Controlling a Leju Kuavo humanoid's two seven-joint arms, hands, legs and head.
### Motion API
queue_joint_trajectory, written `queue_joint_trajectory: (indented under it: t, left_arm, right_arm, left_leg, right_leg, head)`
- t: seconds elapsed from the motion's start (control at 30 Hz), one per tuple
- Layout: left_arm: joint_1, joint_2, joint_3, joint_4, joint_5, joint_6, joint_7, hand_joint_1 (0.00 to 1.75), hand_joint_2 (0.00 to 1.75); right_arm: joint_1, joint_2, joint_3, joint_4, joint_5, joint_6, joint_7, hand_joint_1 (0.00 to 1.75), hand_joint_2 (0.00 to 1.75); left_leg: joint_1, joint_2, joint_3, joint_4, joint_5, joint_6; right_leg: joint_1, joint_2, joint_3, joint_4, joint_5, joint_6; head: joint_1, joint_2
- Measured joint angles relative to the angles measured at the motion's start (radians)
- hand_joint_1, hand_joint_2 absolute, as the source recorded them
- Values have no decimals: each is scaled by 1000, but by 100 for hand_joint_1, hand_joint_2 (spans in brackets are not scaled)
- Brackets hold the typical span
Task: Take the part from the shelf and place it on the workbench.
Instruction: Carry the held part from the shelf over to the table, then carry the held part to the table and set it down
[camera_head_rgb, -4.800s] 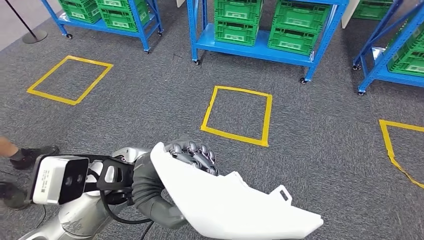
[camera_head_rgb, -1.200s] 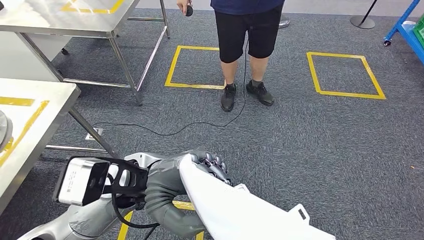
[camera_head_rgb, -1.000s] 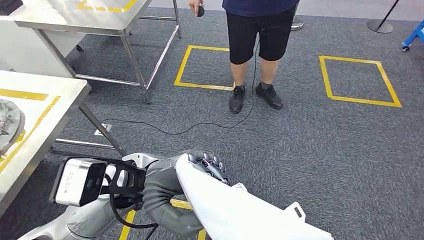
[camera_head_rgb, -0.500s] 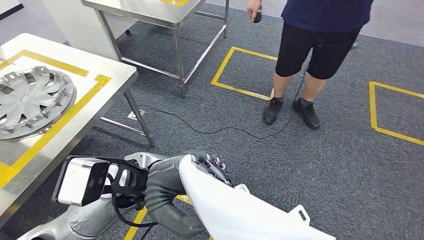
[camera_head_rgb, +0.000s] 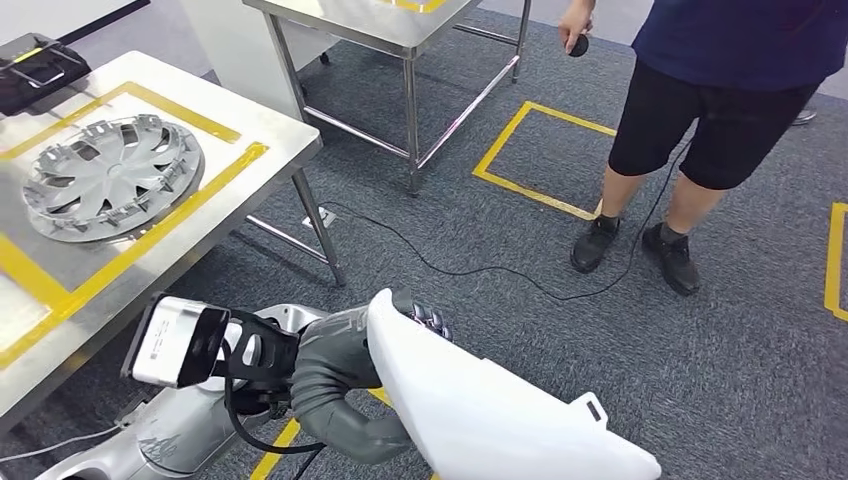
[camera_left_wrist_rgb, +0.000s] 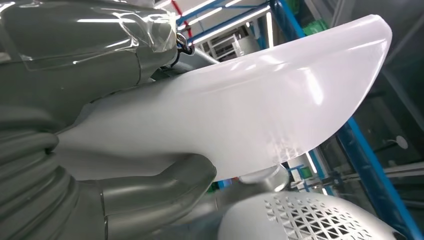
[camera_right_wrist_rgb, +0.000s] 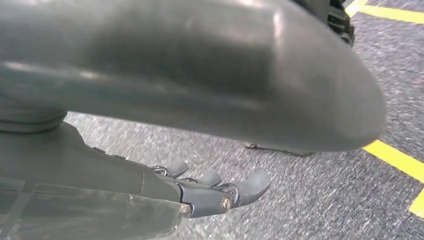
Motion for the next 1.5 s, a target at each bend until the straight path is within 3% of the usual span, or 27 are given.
queue_joint_trajectory:
  t: [0.07,0.1,0.17,0.23,0.3,0.33,0.37,0.43,0.5,0.53,0.57,0.63,0.67,0.73,0.8,0.83,0.9,0.97,1.03,1.1,1.17,1.23,1.3,1.33,1.4,1.47,1.5]
  left_arm:
    - [4,1,-2,9,9,4,2,175,175]
    - [5,1,0,12,-5,13,-5,175,175]
    - [0,1,5,14,-45,34,-23,175,175]
    - [-7,1,10,13,-70,42,-34,175,175]
    - [-8,3,15,11,-80,44,-37,175,175]
    - [-8,4,18,9,-82,43,-38,175,175]
    - [-10,3,20,7,-83,42,-38,175,175]
    - [-11,0,19,5,-85,40,-39,175,175]
    - [-6,0,15,6,-87,37,-38,175,175]
    - [-3,0,12,6,-87,35,-38,175,175]
    - [-1,0,10,6,-86,34,-38,175,175]
    - [-1,0,6,6,-85,32,-38,175,175]
    - [-1,0,6,6,-84,32,-39,175,175]
    - [-1,0,5,6,-83,30,-39,175,175]
    - [0,2,5,6,-80,26,-41,175,175]
    - [0,4,5,6,-79,23,-42,175,175]
    - [-1,6,5,5,-76,19,-45,175,175]
    - [-2,7,4,5,-75,17,-47,175,175]
    - [-1,7,2,5,-75,16,-47,175,175]
    - [-1,7,2,5,-75,15,-47,175,175]
    - [-4,5,2,4,-75,14,-47,175,175]
    - [-10,0,2,2,-75,14,-47,175,175]
    - [-13,-2,2,0,-75,13,-47,175,175]
    - [-11,-2,2,-2,-75,13,-47,175,175]
    - [-13,-5,2,-6,-74,13,-48,175,175]
    - [-13,-9,0,-8,-73,12,-48,175,175]
    - [-11,-11,-1,-8,-74,12,-48,175,175]
  right_arm:
    - [-3,0,0,6,6,-12,0,0,0]
    - [-5,0,0,10,8,-17,-1,0,0]
    - [-7,2,0,19,10,-24,-3,0,0]
    - [-7,3,0,26,12,-25,-7,0,0]
    - [-10,2,0,29,15,-25,-11,0,0]
    - [-13,1,0,30,16,-24,-13,0,0]
    - [-14,1,0,31,17,-24,-14,0,0]
    - [-13,-1,0,32,19,-24,-16,0,0]
    - [-8,-5,0,32,22,-24,-16,0,0]
    - [-6,-6,0,32,23,-24,-15,0,0]
    - [-5,-6,0,33,25,-24,-14,0,0]
    - [-5,-6,0,33,27,-24,-13,0,0]
    - [-5,-5,0,33,27,-24,-13,0,0]
    - [-7,-4,0,33,27,-24,-13,0,0]
    - [-9,-2,0,34,28,-19,-12,0,0]
    - [-10,-2,0,33,29,-17,-11,0,0]
    - [-10,0,0,32,29,-13,-10,0,0]
    - [-6,1,-1,31,29,-10,-10,0,0]
    - [-2,1,-3,31,29,-9,-9,0,0]
    - [-4,2,-5,31,29,-9,-8,0,0]
    - [-5,9,-6,31,29,-8,-8,0,0]
    - [-5,16,-8,31,29,-7,-7,0,0]
    - [-8,18,-9,29,29,-6,-6,0,0]
    - [-10,19,-9,29,30,-5,-5,0,0]
    - [-12,19,-9,28,31,-3,-3,0,0]
    - [-6,17,-10,28,31,-3,-3,0,0]
    - [-2,14,-10,28,31,-4,-2,0,0]
  left_leg:
    - [-3,6,-3,-18,36,8]
    - [-7,19,26,-81,74,19]
    - [-27,77,92,-214,124,45]
    - [-41,105,116,-268,130,60]
    - [-38,75,121,-282,136,64]
    - [-34,59,132,-296,142,65]
    - [-29,44,143,-310,150,66]
    - [-22,14,158,-326,160,66]
    - [-18,-21,158,-325,161,66]
    - [-16,-38,158,-323,160,64]
    - [-12,-56,158,-320,158,61]
    - [-4,-86,156,-306,149,47]
    - [-3,-100,151,-295,143,37]
    - [-2,-120,140,-279,134,23]
    - [1,-133,136,-276,131,18]
    - [2,-125,132,-271,126,15]
    - [2,-70,105,-212,94,7]
    - [1,-12,39,-83,37,3]
    - [0,4,-14,9,14,5]
    - [-6,12,10,-46,58,23]
    - [-24,51,81,-182,111,59]
    - [-41,87,119,-256,123,85]
    - [-48,76,124,-274,124,91]
    - [-44,62,136,-290,132,92]
    - [-32,35,162,-328,152,93]
    - [-22,6,172,-343,165,88]
    - [-19,-11,171,-343,167,85]
  right_leg:
    - [8,-25,7,0,-6,-4]
    - [12,-36,13,0,-11,-5]
    - [20,-59,23,-2,-18,-5]
    - [23,-85,29,-4,-24,1]
    - [26,-111,34,-8,-30,7]
    - [26,-102,35,-4,-34,10]
    - [25,-77,29,16,-45,11]
    - [19,-5,-19,119,-84,11]
    - [13,26,-90,241,-119,15]
    - [10,29,-110,263,-117,23]
    - [5,31,-110,244,-98,35]
    - [-11,54,-63,117,-32,65]
    - [-17,70,-37,57,-6,71]
    - [-19,87,-14,8,12,59]
    - [-15,70,-13,11,10,36]
    - [-14,61,-11,10,9,29]
    - [-14,43,-6,9,7,17]
    - [-5,21,-4,9,3,8]
    - [5,-6,-3,10,-2,2]
    - [17,-31,2,9,-7,-4]
    - [30,-56,11,6,-12,-8]
    - [30,-80,17,2,-17,-6]
    - [26,-107,25,-6,-18,0]
    - [27,-108,29,-7,-19,3]
    - [26,-56,15,31,-38,4]
    - [16,13,-43,147,-84,7]
    - [10,26,-75,207,-103,12]
  head:
    - [0,0]
    - [0,0]
    - [1,0]
    - [2,0]
    - [1,0]
    - [2,0]
    - [2,0]
    - [7,0]
    - [10,0]
    - [10,0]
    - [10,0]
    - [11,0]
    - [14,0]
    - [18,0]
    - [19,0]
    - [18,0]
    - [12,0]
    - [7,0]
    - [6,0]
    - [6,0]
    - [10,0]
    - [16,0]
    - [19,0]
    - [20,0]
    - [20,0]
    - [21,0]
    - [23,0]
